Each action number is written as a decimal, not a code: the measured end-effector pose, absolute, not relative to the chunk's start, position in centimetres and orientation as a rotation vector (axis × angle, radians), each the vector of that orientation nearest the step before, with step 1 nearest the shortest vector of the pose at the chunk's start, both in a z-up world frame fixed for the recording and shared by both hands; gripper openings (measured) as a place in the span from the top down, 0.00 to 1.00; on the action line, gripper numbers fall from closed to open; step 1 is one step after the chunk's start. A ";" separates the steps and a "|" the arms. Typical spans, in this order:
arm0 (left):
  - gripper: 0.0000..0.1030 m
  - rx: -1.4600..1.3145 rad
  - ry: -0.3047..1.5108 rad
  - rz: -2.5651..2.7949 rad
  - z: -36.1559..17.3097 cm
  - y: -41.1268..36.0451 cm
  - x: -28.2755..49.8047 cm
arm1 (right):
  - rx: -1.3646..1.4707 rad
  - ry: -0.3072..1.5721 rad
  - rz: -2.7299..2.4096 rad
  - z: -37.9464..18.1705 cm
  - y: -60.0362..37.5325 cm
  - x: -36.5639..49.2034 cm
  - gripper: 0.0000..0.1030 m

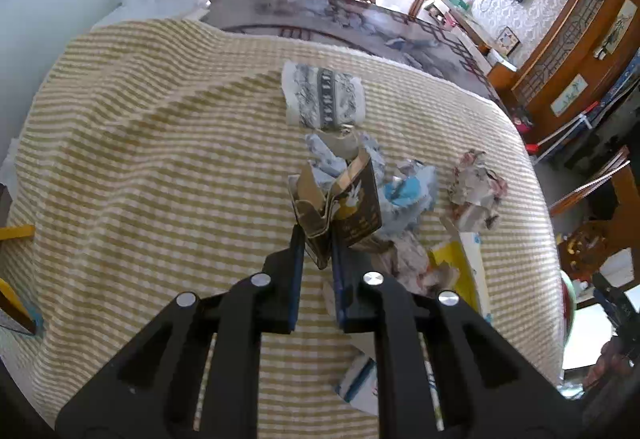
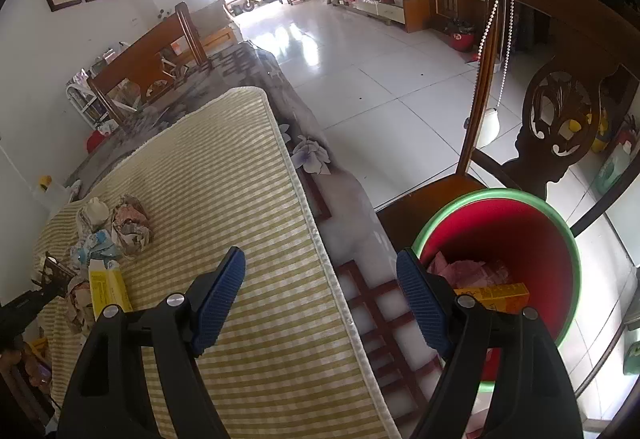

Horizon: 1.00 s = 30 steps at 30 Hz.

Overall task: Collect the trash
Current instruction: 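Grasp the brown cigarette pack with the left tool, then grasp the crumpled pink-white paper wad with the right tool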

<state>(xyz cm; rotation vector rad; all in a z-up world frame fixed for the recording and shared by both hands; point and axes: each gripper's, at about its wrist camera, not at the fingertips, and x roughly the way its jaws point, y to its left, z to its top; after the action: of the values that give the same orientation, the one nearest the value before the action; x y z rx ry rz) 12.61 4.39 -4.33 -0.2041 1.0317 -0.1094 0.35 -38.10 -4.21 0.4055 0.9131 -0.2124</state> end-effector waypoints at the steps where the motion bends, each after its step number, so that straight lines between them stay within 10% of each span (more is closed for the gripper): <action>1: 0.88 -0.226 1.034 -0.135 -4.1 4.3 12.3 | 0.398 0.916 -0.217 -4.3 -38.0 0.4 0.27; 30: 0.88 -0.464 0.812 -0.211 -0.1 3.6 4.8 | 0.403 0.988 0.103 -5.7 -23.0 14.4 0.27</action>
<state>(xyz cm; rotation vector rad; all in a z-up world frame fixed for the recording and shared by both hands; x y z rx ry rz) 4.78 3.57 -0.07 -0.4640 0.8120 -0.2109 14.43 -23.04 -5.73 0.4028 0.9876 0.1031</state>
